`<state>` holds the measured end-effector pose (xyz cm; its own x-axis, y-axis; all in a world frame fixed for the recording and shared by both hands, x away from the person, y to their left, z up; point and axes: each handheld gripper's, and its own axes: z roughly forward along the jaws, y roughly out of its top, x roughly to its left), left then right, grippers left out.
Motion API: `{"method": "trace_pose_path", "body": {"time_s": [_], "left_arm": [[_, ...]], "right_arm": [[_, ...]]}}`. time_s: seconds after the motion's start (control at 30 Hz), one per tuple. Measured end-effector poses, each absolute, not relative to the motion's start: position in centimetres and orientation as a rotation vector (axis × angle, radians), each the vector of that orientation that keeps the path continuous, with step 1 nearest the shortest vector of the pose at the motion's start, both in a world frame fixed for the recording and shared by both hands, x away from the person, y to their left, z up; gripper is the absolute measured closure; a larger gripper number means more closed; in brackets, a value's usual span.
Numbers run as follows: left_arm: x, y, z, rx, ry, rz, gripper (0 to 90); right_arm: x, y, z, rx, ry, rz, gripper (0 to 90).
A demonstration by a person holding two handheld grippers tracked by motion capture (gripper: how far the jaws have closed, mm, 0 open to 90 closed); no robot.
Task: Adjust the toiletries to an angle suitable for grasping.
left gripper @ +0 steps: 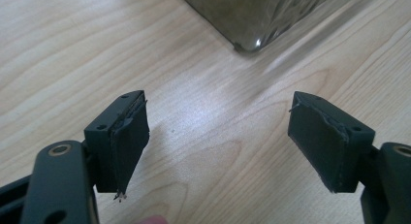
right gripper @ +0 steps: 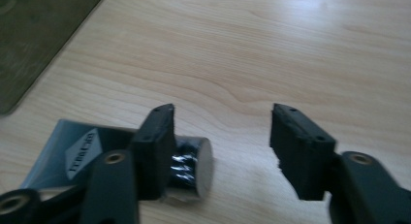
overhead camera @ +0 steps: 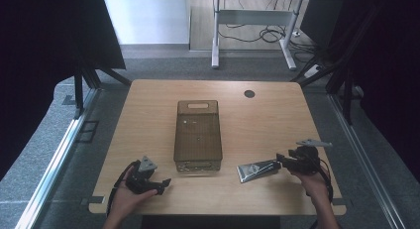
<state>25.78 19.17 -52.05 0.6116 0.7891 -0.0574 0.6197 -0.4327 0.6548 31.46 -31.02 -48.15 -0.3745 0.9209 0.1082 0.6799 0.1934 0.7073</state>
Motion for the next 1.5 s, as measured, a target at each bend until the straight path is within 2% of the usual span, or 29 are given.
{"method": "trace_pose_path", "body": {"time_s": [0.03,0.1,0.17,0.2,0.4,0.5,1.1,1.5], "left_arm": [[25.6,19.1,-52.0,2.191,1.101,0.336,23.0],[25.6,19.1,-52.0,2.19,1.095,0.332,23.0],[25.6,19.0,-51.9,2.191,1.086,0.329,23.0],[25.6,18.9,-51.9,2.186,1.085,0.324,22.9],[25.7,19.2,-51.9,2.185,1.094,0.326,22.9],[25.7,19.2,-52.0,2.188,1.097,0.328,23.0],[25.9,19.6,-52.1,2.187,1.098,0.314,22.9],[25.9,19.4,-52.2,2.198,1.089,0.309,22.9]], "right_arm": [[31.8,-30.3,-47.6,1.48,2.184,0.986,56.5],[32.1,-29.6,-47.0,1.457,2.237,0.977,63.1],[32.3,-29.1,-46.7,1.437,2.269,0.959,66.0],[32.6,-28.1,-46.3,1.393,2.326,0.918,72.0],[33.6,-25.6,-45.1,1.263,2.496,0.813,79.8],[34.2,-24.4,-44.7,1.214,2.581,0.794,87.5],[35.3,-18.8,-44.2,1.065,2.765,0.582,89.7],[35.8,-16.5,-46.2,1.049,2.842,0.49,89.7]]}}
